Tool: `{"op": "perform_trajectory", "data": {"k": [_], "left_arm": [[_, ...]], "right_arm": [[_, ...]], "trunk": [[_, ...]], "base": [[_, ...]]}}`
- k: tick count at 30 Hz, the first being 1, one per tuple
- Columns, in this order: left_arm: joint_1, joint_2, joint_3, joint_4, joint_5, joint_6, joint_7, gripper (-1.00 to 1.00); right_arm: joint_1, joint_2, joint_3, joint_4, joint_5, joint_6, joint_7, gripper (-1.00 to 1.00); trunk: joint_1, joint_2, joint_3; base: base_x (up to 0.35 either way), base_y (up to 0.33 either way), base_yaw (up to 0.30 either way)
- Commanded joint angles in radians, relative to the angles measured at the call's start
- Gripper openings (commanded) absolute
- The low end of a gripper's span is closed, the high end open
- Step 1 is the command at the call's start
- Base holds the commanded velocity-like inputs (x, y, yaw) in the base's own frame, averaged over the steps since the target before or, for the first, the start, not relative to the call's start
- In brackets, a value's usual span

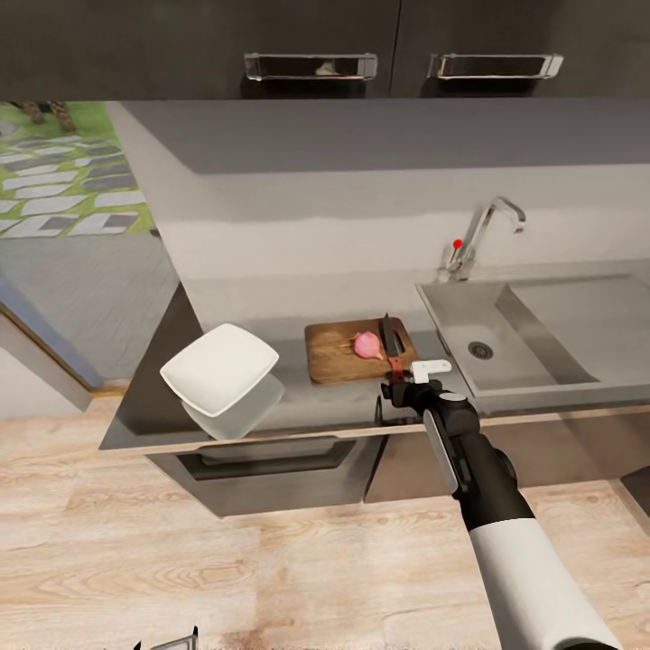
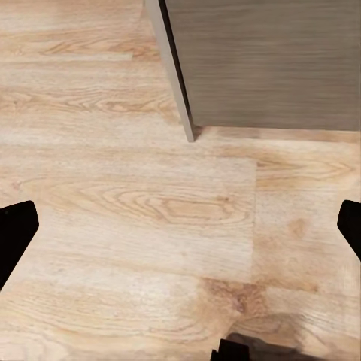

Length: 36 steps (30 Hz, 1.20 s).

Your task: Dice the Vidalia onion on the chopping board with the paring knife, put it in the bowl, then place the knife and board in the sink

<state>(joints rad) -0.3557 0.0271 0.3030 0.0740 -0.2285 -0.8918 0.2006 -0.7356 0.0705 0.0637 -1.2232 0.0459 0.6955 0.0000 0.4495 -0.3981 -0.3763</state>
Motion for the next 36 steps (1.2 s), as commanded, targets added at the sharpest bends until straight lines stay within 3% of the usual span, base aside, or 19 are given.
{"op": "perform_trajectory", "data": {"k": [1, 13, 36], "left_arm": [[-0.002, 0.001, 0.004, 0.004, -0.011, -0.005, 0.008, 1.0], [-0.002, 0.001, 0.004, 0.004, -0.011, -0.005, 0.008, 1.0], [-0.002, 0.001, 0.004, 0.004, -0.011, -0.003, 0.008, 1.0]], "right_arm": [[-0.001, 0.0, 0.001, -0.001, 0.005, 0.006, 0.0, 1.0], [-0.001, 0.0, 0.001, -0.001, 0.005, 0.006, 0.0, 1.0], [-0.001, 0.0, 0.001, -0.001, 0.005, 0.006, 0.0, 1.0]], "trunk": [[0.0, -0.002, -0.003], [0.0, -0.002, -0.018], [0.0, -0.002, -0.022]], "base": [[0.0, 0.0, 0.0], [0.0, 0.0, 0.0], [0.0, 0.0, 0.0]]}}
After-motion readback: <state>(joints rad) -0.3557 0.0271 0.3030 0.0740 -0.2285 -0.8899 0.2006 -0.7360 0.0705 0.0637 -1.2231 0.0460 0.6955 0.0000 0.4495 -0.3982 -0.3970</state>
